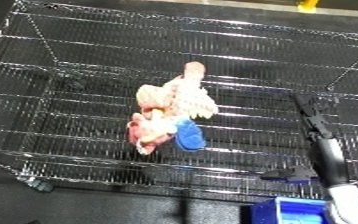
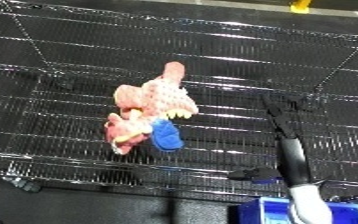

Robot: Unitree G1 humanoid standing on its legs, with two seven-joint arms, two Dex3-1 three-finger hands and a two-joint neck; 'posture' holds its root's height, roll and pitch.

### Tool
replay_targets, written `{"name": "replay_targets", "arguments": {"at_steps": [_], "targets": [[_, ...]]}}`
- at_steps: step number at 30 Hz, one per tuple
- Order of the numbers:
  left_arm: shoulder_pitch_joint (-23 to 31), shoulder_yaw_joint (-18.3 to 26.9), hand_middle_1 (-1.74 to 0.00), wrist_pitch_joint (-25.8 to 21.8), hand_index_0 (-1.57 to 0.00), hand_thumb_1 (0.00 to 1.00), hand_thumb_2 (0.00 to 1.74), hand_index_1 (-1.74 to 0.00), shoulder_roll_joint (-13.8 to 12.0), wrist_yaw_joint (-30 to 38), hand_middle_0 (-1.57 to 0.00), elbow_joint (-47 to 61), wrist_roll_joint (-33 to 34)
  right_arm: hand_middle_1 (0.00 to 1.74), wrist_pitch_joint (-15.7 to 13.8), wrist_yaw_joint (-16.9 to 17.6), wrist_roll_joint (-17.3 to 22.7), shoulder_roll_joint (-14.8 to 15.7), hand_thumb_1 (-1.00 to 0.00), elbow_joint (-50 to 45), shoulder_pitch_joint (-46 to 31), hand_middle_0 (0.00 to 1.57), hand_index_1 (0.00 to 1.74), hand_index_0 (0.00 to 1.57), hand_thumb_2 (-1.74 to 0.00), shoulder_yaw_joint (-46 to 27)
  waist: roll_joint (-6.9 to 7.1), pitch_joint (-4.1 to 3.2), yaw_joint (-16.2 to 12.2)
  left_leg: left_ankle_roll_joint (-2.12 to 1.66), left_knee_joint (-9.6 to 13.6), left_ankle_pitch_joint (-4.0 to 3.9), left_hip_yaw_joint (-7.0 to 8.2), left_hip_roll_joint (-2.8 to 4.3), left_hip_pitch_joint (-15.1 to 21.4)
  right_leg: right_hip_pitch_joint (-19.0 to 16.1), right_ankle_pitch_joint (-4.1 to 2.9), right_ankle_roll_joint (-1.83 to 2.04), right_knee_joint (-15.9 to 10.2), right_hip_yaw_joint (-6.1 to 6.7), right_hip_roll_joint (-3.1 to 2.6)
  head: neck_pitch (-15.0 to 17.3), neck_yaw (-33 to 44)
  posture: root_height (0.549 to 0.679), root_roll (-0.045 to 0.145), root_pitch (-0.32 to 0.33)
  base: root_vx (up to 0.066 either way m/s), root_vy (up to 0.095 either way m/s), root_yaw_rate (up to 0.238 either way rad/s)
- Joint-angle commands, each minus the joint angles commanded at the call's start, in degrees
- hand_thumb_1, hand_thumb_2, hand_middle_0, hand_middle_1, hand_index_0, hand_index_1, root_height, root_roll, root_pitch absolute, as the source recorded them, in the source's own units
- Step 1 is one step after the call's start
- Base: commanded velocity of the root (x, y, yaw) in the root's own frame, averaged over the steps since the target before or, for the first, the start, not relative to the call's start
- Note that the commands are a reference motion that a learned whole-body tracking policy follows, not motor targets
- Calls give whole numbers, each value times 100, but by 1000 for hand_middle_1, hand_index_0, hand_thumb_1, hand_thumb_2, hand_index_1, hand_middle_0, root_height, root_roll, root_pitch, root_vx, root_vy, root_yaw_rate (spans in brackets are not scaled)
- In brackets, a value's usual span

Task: Pick up the object and place it into the box

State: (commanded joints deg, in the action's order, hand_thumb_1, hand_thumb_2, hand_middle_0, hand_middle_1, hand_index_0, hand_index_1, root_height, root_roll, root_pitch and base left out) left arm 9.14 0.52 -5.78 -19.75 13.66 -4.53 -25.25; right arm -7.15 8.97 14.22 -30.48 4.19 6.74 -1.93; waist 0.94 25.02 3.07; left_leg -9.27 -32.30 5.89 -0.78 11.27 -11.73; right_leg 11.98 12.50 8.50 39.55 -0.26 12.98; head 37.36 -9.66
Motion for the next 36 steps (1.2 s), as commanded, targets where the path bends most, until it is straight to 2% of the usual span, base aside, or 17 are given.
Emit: {"name": "replay_targets", "arguments": {"at_steps": [11,15,19,23,29,36], "targets": [[3,-84,-1740,-9,-1570,1000,1740,-1740,-42,-48,-1570,47,27,0,94,-172,-334,-466,0,-36,471,0,0,0,0,358,-14,37,104,2,7,7,-18,5,-55,112,-1,14,26,2,13,-9,-28,637,32,-184,18,0,0],[25,-165,-1740,-39,-1570,1000,1740,-1740,-99,-95,-1570,89,13,0,139,-323,-618,-927,0,4,1019,0,0,0,0,793,-29,53,195,-5,-19,9,-45,-2,-101,161,-8,20,40,0,23,-7,-80,636,31,-179,17,0,-2],[46,-323,-1740,-89,-1570,1000,1740,-1740,-198,-176,-1570,109,-67,0,171,-463,-728,-1423,0,231,1786,0,0,0,0,1399,-49,66,317,-14,-36,1,-74,-7,-157,221,-27,32,55,-16,29,-46,-199,636,29,-172,19,5,2],[77,-492,-1740,-146,-1570,1000,1740,-1740,-322,-242,-1570,116,-159,0,191,-546,-738,-1700,0,672,2559,0,0,0,0,2054,-75,78,477,-21,-64,-5,-117,-20,-245,287,-50,37,62,-35,37,-123,-312,636,26,-162,18,2,24],[99,-733,-1740,-238,-1570,1000,1740,-1740,-496,-279,-1570,97,-238,0,238,-581,-859,-1805,0,1443,3445,0,0,0,0,2774,-153,99,756,-20,-181,2,-223,-71,-500,490,-84,50,124,-66,89,-416,-527,633,21,-139,10,6,49],[75,-887,-1740,-324,-1570,1000,1740,-1740,-672,-278,-1570,85,-302,0,274,-499,-903,-1660,0,2390,4460,0,0,0,0,3373,-288,224,983,4,-441,40,-311,-150,-944,844,-163,75,241,-69,171,-824,-857,628,14,-105,-10,30,53]]}}
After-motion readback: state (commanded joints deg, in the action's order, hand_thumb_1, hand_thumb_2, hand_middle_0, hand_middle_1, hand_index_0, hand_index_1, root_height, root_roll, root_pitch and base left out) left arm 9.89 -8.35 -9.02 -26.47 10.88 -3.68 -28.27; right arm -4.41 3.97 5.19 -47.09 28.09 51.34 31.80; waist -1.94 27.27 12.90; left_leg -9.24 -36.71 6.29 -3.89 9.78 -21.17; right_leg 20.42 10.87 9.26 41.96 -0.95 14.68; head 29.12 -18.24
